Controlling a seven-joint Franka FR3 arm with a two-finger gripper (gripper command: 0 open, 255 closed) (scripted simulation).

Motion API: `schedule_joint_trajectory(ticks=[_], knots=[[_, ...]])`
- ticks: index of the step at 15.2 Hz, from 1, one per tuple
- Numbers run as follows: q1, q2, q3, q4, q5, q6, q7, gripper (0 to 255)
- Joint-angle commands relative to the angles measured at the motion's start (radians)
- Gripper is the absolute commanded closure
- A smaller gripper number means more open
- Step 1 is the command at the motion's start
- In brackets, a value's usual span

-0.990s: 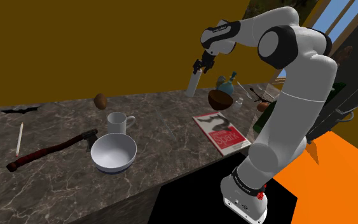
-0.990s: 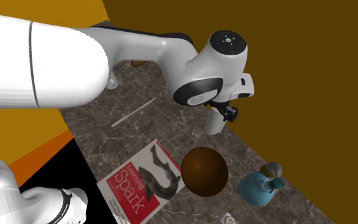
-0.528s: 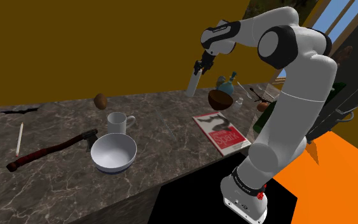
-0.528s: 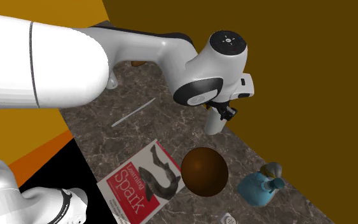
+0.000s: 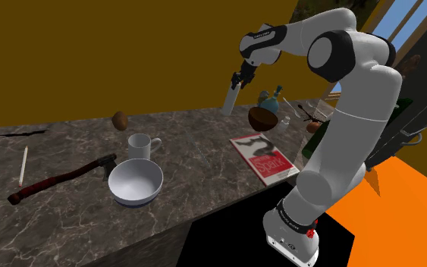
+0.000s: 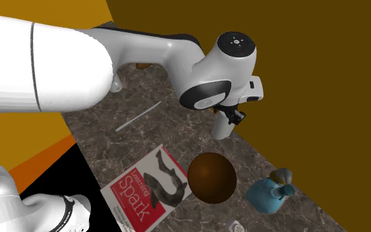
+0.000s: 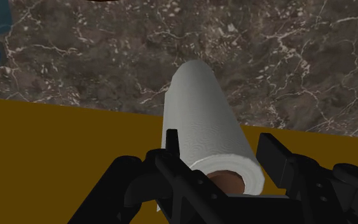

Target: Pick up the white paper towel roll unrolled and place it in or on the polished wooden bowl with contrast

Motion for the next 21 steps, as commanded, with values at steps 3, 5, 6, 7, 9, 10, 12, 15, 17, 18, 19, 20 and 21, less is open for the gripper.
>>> schedule_joint_trajectory(ticks=[3, 5, 6, 7, 9, 10, 12, 15, 17, 18, 19, 20, 21], knots=[[0.001, -0.014, -0.003, 0.022, -0.009, -0.035, 0.007, 255], [0.002, -0.023, -0.005, 0.037, -0.014, -0.059, 0.012, 255], [0.003, -0.027, -0.006, 0.046, -0.017, -0.071, 0.014, 255], [0.003, -0.03, -0.006, 0.054, -0.019, -0.083, 0.017, 255], [0.003, -0.037, -0.008, 0.072, -0.024, -0.107, 0.021, 255], [0.003, -0.04, -0.008, 0.082, -0.026, -0.12, 0.023, 255], [0.003, -0.046, -0.01, 0.101, -0.03, -0.144, 0.026, 255], [0.003, -0.053, -0.011, 0.133, -0.035, -0.182, 0.032, 255], [0.003, -0.056, -0.012, 0.155, -0.037, -0.207, 0.035, 255], [0.003, -0.058, -0.012, 0.166, -0.039, -0.22, 0.036, 255], [0.002, -0.059, -0.013, 0.178, -0.04, -0.233, 0.038, 255], [0.002, -0.06, -0.013, 0.19, -0.041, -0.246, 0.039, 255], [0.002, -0.061, -0.014, 0.203, -0.042, -0.259, 0.041, 255]])
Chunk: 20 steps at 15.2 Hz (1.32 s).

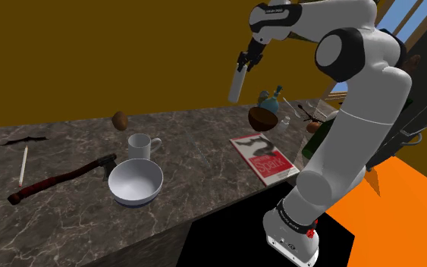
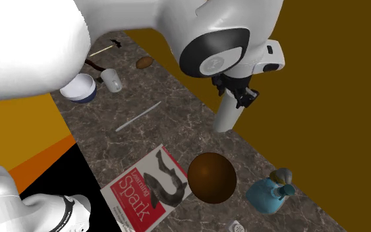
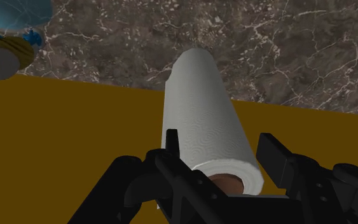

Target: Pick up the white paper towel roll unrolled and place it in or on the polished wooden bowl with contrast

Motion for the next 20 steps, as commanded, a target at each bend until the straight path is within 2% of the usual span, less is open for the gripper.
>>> schedule_joint_trajectory(ticks=[1, 12, 20], knots=[[-0.001, -0.001, -0.001, 0.027, -0.002, -0.028, 0.003, 255], [-0.009, 0.01, -0.004, 0.182, -0.003, -0.173, 0.013, 255], [-0.055, -0.184, -0.053, 0.042, -0.045, -0.224, -0.082, 255]])
